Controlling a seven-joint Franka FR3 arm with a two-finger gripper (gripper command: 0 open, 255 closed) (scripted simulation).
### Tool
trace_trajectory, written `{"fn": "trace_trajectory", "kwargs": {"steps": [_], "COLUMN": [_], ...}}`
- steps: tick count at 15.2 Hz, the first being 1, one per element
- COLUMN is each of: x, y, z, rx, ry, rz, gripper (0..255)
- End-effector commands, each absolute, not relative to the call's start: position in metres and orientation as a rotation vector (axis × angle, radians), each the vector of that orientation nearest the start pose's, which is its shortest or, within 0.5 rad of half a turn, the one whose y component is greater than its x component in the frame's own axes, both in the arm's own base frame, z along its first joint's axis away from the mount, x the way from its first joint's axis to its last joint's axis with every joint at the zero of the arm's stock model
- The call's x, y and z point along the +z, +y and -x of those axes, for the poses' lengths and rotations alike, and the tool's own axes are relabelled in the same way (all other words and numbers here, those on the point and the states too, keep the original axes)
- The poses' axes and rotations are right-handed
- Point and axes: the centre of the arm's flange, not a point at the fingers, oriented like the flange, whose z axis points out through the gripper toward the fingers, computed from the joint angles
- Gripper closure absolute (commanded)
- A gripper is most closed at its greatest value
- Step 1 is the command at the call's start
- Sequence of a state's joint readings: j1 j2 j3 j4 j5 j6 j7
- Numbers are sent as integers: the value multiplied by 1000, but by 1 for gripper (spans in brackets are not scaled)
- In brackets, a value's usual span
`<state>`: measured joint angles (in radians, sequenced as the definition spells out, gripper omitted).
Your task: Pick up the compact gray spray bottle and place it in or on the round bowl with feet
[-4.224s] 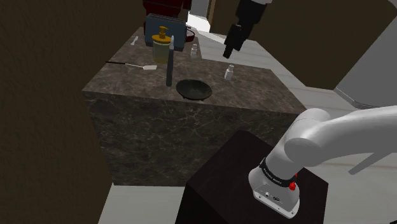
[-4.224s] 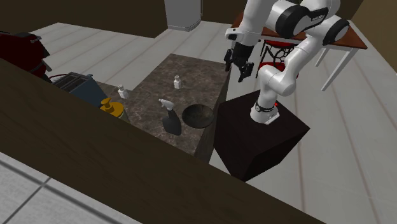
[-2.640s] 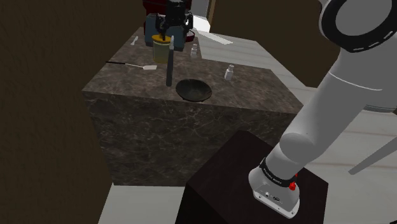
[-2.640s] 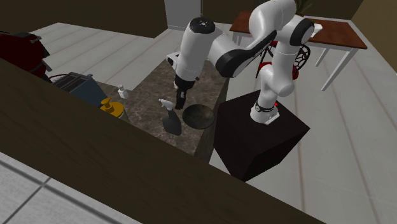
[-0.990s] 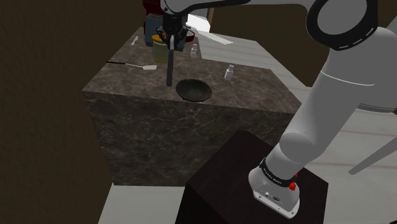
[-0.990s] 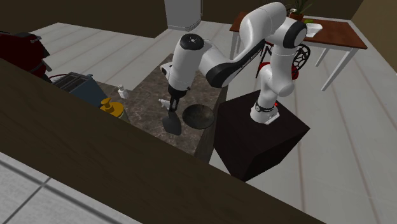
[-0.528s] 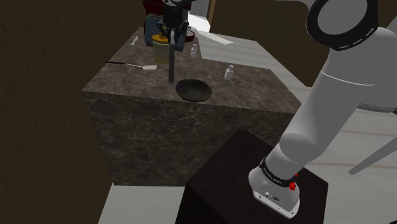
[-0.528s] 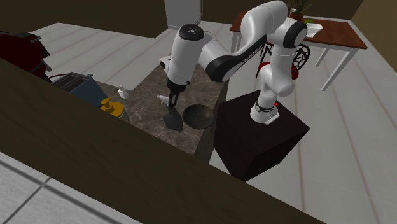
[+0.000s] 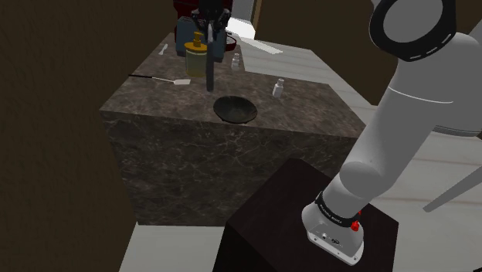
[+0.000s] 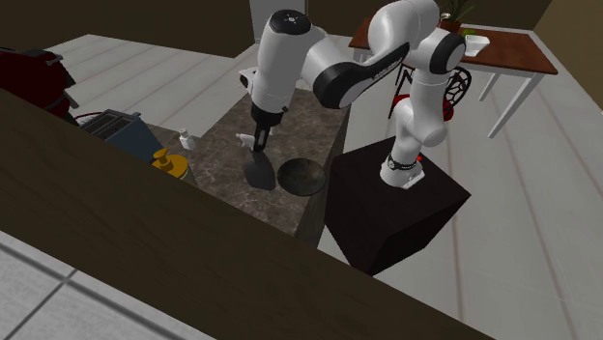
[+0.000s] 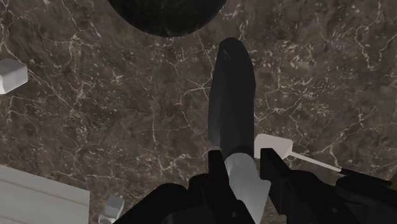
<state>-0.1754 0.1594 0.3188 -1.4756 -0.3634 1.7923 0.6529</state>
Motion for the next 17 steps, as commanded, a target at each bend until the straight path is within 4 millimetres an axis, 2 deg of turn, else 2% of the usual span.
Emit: {"fn": "trace_trajectory", "kwargs": {"steps": [1, 9, 17], "x": [616, 658, 712], "y": [43, 43, 29], "z": [-622, -622, -533], "rx": [-457, -457, -457], "ry": [771, 771, 771], "rz": [3243, 3243, 3243], "gripper": [255, 255, 255]}}
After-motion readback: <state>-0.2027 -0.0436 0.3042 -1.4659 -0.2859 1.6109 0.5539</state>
